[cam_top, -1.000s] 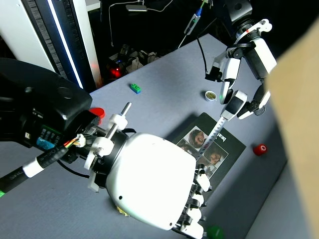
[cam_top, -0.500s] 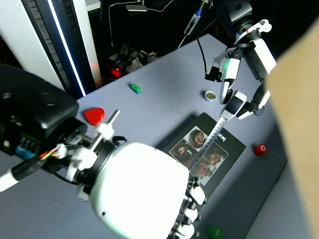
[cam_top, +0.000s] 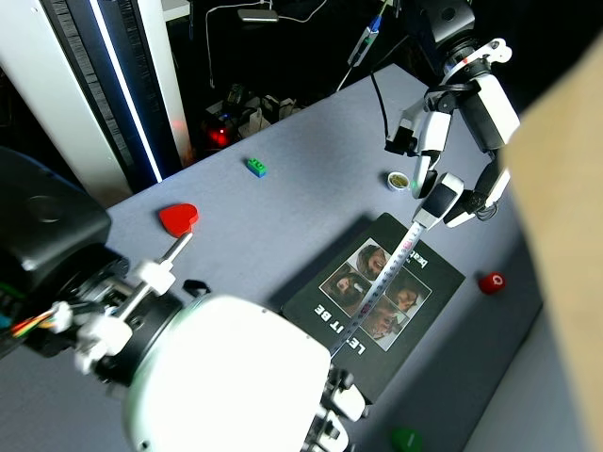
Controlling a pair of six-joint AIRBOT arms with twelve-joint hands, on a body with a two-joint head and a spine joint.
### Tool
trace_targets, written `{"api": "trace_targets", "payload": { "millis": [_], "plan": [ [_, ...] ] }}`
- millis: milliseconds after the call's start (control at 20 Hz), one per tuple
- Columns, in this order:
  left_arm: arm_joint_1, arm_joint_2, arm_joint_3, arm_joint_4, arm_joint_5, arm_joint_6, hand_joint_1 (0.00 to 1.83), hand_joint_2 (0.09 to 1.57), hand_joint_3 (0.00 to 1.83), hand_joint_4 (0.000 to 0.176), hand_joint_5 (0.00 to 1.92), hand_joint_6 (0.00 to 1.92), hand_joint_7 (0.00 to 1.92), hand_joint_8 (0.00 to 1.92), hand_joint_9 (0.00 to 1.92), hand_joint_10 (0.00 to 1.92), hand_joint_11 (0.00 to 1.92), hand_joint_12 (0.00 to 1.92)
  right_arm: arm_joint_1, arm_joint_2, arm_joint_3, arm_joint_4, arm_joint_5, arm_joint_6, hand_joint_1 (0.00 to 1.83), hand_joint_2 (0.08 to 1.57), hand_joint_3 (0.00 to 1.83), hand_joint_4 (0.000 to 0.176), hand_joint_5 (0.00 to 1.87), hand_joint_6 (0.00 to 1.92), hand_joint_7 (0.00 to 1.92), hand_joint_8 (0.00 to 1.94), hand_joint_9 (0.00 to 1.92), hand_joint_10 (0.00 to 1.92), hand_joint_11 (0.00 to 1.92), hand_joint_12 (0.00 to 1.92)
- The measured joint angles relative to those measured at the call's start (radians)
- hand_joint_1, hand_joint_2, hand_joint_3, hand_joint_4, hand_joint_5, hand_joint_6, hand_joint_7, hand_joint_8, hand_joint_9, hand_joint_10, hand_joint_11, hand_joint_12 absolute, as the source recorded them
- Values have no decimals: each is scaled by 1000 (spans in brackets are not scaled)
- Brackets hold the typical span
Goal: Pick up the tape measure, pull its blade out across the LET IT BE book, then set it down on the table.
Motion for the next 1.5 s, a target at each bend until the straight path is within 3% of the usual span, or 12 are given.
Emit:
{"api": "trace_targets", "payload": {
  "millis": [300, 750, 800, 850, 900, 1500],
  "plan": [
    [0, 0, 0, 0, 0, 0, 1497, 1085, 1, 0, 987, 734, 1066, 841, 965, 1056, 782, 1510, -16, 45, -2, -2, -6, 7, 1162, 1210, 2, 13, 751, 1360, 863, 1159, 790, 835, 566, 1434],
    [0, 0, 0, 0, 0, 0, 1497, 1079, 0, 0, 1019, 702, 1056, 838, 984, 1039, 790, 1495, -34, 73, -2, -8, -6, 12, 1159, 1217, 0, 12, 737, 1370, 856, 1184, 776, 853, 556, 1450],
    [0, 0, 0, 0, 0, 0, 1409, 1082, 0, 0, 1013, 737, 1068, 858, 962, 1141, 815, 1164, -38, 75, -2, -4, -4, 12, 1159, 1217, 0, 12, 737, 1370, 856, 1184, 776, 854, 556, 1450],
    [2, 0, 0, 0, 0, 1, 1406, 1082, 0, 0, 1013, 737, 1071, 853, 962, 1146, 814, 1151, -41, 75, -2, -5, -4, 11, 1159, 1217, 0, 13, 736, 1371, 856, 1185, 775, 856, 559, 1452],
    [2, 0, 0, 0, 1, 0, 1391, 1083, 0, 0, 1009, 748, 1070, 858, 956, 1169, 851, 1020, -41, 75, -2, -6, -4, 11, 1158, 1218, 0, 13, 736, 1371, 855, 1185, 779, 859, 573, 1458],
    [7, 0, -2, 1, 0, -1, 1390, 1071, 1, 0, 1054, 676, 1113, 822, 949, 1152, 887, 970, -41, 79, -2, -26, 2, 13, 1158, 1218, 0, 15, 748, 1380, 843, 1183, 797, 882, 555, 1445]
  ]
}}
